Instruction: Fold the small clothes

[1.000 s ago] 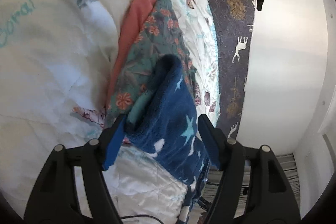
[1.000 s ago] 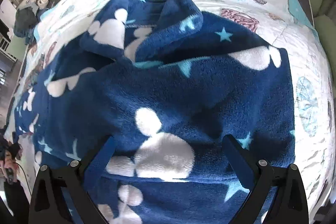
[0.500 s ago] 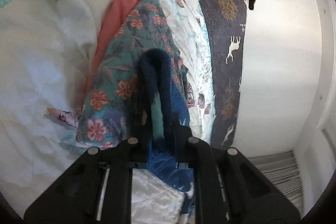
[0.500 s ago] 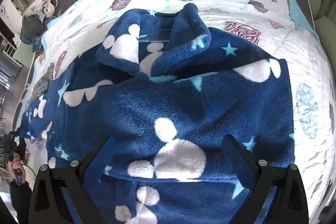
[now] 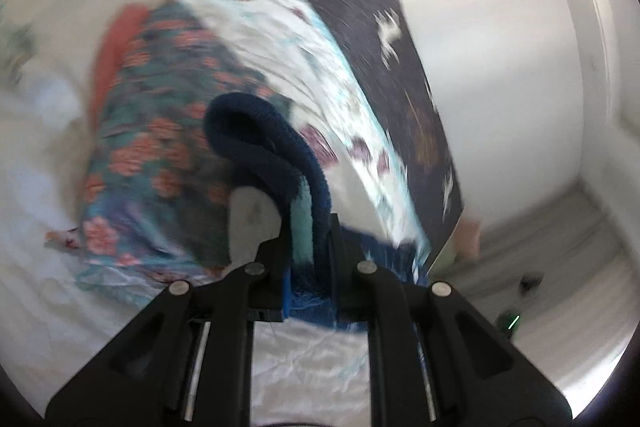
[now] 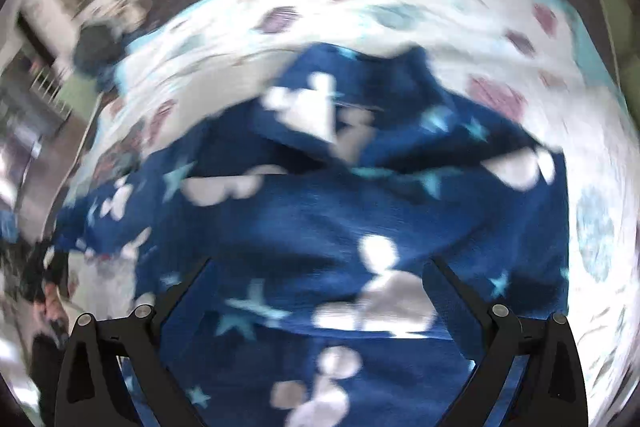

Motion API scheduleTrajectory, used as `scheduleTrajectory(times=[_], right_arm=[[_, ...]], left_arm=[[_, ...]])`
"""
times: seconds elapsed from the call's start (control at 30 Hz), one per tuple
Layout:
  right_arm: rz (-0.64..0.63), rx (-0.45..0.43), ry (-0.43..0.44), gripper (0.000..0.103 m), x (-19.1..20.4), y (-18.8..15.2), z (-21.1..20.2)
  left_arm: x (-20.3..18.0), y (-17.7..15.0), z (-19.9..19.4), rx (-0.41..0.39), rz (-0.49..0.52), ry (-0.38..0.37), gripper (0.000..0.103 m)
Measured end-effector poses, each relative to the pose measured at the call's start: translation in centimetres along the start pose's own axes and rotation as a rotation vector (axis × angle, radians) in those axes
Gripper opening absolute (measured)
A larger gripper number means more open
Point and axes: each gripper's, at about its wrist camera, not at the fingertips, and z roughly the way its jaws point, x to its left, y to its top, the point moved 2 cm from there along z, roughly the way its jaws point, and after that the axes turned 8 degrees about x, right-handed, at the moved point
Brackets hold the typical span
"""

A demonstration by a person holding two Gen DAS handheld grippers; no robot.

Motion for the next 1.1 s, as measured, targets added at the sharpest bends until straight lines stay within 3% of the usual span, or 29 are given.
scheduleTrajectory(times=[0.13,0.27,0.43,0.5,0.6,0.7,0.8,0.9,1.0,1.03,1.1], right_arm=[[-0.107,0.001,0.063,0.103,5.4,0.2,-0.6],[-0.169,0.039,0.239,0.103,11.7,0.6,-0.3],[-0.228,0.103,0.381,0.103,18.8,0.9,1.0],[-0.232,0.149,0.417,0.103,21.2,1.1,2.3],[-0.236,0.200,0.400,0.103,23.6,1.5,4.5],[-0.202,0.259,0.429,0.102,24.7,2.3,6.6],[-0.181,0.290,0.330,0.102,24.9,2.7,8.3],[-0.149,0.368,0.310,0.100,24.7,2.5,9.9],[-0.144,0.425,0.244,0.099,24.9,2.0,11.4],[-0.150,0.435,0.249,0.098,24.8,1.9,11.9],[-0.139,0.441,0.281,0.084,24.2,1.9,12.4]], left_arm=[[-3.6,-1.5,0.9,0.036,0.112,-0.015,0.015],[-6.8,-3.4,2.6,0.094,0.188,-0.036,0.015],[-10.4,-6.7,4.7,0.160,0.338,0.027,0.015],[-11.3,-8.0,5.7,0.205,0.353,0.008,0.015],[-11.9,-9.4,6.8,0.253,0.333,-0.031,0.015],[-12.4,-10.5,7.6,0.270,0.352,-0.018,0.015],[-13.2,-11.3,8.0,0.279,0.371,-0.009,0.015],[-14.2,-11.5,8.7,0.270,0.413,0.033,0.015],[-14.8,-11.9,9.3,0.282,0.414,0.026,0.015],[-14.9,-12.1,9.4,0.287,0.417,0.019,0.015],[-15.1,-12.4,9.3,0.284,0.424,0.018,0.015]])
